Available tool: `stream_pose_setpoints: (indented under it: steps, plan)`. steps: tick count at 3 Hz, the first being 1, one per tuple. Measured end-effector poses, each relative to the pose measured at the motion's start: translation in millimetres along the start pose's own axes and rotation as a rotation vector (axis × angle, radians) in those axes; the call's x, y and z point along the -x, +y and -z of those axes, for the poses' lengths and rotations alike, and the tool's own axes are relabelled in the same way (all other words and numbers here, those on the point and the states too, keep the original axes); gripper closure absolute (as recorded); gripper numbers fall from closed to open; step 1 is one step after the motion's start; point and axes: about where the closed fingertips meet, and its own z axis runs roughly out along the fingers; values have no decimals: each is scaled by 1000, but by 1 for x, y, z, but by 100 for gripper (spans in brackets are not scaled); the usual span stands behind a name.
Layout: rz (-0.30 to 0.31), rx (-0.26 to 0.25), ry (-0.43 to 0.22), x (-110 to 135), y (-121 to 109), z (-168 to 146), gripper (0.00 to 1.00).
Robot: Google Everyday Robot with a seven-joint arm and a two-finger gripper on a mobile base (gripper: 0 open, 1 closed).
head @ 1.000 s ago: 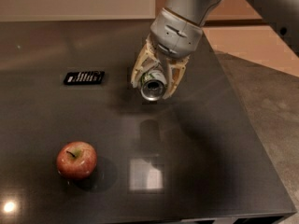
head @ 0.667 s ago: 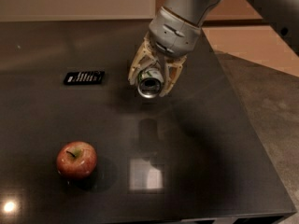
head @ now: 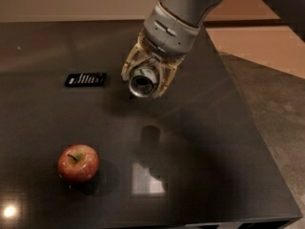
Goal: Place 7up can upright
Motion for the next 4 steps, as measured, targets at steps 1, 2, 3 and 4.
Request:
stream_pose_setpoints:
  steps: [1, 2, 3, 4]
  plan:
    - [-138, -54, 24, 12, -4, -2, 100]
    - [-263, -127, 50, 25, -1, -3, 100]
    - [-381, -217, 89, 36, 3, -5, 100]
    - [-435, -295, 104, 40, 2, -13, 100]
